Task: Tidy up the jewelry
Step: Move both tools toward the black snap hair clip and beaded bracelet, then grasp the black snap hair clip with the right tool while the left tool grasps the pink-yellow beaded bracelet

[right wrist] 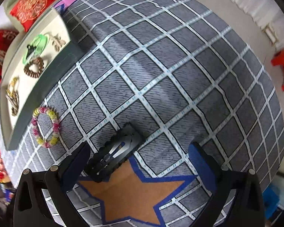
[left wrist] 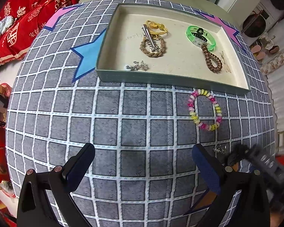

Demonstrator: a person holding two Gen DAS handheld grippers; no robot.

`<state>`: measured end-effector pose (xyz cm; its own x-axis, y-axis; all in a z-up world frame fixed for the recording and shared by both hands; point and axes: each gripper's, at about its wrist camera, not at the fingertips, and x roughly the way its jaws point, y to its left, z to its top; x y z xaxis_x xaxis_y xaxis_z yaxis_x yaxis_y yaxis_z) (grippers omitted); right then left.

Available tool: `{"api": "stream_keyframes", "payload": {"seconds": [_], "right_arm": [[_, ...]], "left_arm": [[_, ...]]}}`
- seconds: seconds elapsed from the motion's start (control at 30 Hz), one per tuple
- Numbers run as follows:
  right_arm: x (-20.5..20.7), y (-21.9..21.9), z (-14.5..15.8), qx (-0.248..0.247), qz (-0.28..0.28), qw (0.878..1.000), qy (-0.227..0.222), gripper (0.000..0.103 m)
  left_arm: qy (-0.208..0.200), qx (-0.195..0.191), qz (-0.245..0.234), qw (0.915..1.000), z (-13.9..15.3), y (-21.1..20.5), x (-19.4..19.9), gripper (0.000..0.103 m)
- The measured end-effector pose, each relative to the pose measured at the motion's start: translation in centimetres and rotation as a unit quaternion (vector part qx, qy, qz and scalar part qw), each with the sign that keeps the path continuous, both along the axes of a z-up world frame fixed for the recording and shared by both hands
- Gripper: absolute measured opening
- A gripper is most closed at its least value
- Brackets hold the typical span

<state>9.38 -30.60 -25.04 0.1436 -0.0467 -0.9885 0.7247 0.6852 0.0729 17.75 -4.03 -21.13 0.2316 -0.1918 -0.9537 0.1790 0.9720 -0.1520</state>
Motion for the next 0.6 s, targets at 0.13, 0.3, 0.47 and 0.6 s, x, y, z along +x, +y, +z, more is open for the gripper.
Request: {"api": "stream_keyframes", "payload": {"seconds": [0.13, 0.3, 0.47, 0.6], "right_arm": [[0.8, 1.5, -0.4, -0.036, 0.042, 0.998, 0.024, 0.103], [0.3, 2.9, -0.7, -0.052, 0.09, 0.994, 0.026, 0.103], [-1.8, 3.1, -0.8, -0.052, 0.12, 0.991, 0.028, 0.103], [-3.3, 2.3, -0.6, -0.056, 0.139, 0.989, 0.021, 0.098]], "left_arm": [[0.006, -0.014, 0.002, 0.9999, -0.1, -0.8, 0.9, 0.103], [0.014, -0.024, -0.003, 0.9996, -0.3, -2.1, 1.7, 0.103], [0.028, -0.033, -0.005, 0.999, -1.2, -4.0, 2.3, 0.103], [0.025, -0.035, -0.011, 0.999, -1.7, -6.2, 2.8, 0.103]]}}
